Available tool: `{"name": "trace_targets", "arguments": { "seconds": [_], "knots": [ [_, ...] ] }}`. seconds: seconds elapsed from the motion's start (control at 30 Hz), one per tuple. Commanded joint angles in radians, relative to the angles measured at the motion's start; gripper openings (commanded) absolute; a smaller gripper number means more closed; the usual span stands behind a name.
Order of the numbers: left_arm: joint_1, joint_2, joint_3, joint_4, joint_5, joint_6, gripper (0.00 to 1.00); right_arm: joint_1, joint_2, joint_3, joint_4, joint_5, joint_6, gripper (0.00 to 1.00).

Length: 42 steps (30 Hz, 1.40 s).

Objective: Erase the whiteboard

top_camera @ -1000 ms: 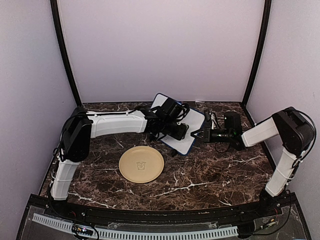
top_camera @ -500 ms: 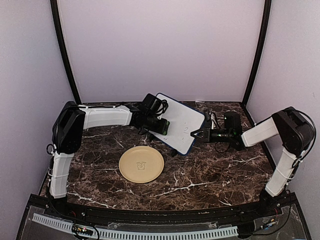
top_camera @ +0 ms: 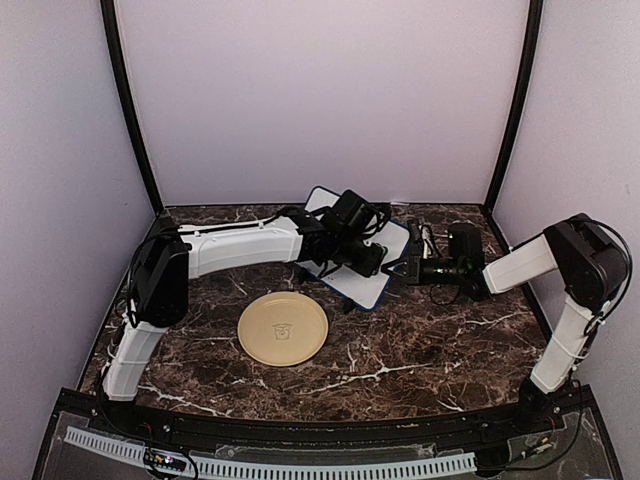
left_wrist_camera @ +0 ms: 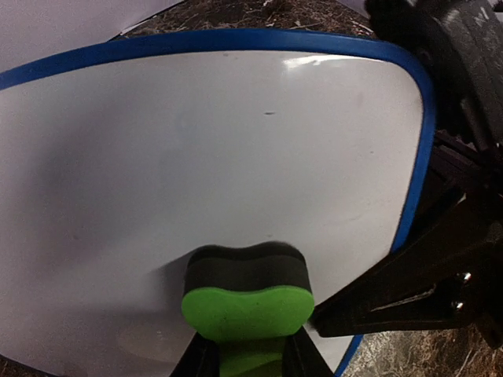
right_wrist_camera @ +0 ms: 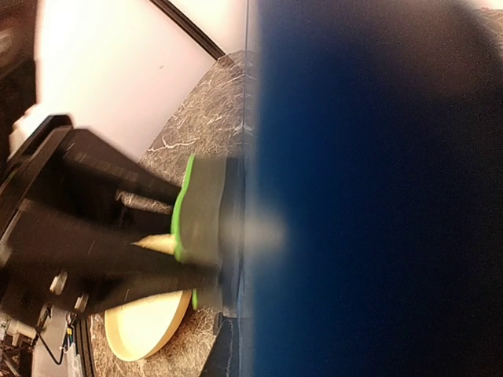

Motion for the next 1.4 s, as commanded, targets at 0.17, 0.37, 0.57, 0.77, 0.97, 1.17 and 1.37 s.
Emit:
{"name": "trace_targets", "arguments": {
  "seconds": [0.17, 0.37, 0.57, 0.77, 0.97, 1.17, 1.37],
  "knots": [
    [-0.053, 0.114, 0.061, -0.077, 0.013, 0.011, 0.00, 0.030, 0.062, -0.048, -0.212, -0.006, -0.146, 0.00],
    [0.021, 0.097, 0.110, -0.132, -0.105, -0.059, 0.00, 0.030, 0.062, -0.048, -0.213, -0.004, -0.146, 0.00],
    [0.085, 0.085, 0.135, -0.172, -0.190, -0.093, 0.00, 0.031, 0.062, -0.048, -0.212, -0.004, -0.145, 0.00],
    [0.098, 0.088, 0.131, -0.148, -0.161, -0.079, 0.00, 0.031, 0.062, -0.048, -0.212, -0.004, -0.146, 0.00],
    [0.022, 0.097, 0.107, -0.077, -0.104, 0.002, 0.00, 0.031, 0.063, -0.048, -0.212, -0.004, -0.146, 0.00],
    [-0.063, 0.103, 0.018, -0.011, -0.073, -0.049, 0.00, 0.031, 0.064, -0.048, -0.212, -0.004, -0.146, 0.00],
    [-0.088, 0.103, -0.013, 0.038, -0.048, -0.113, 0.00, 0.031, 0.065, -0.048, -0.211, -0.006, -0.146, 0.00]
  ]
}}
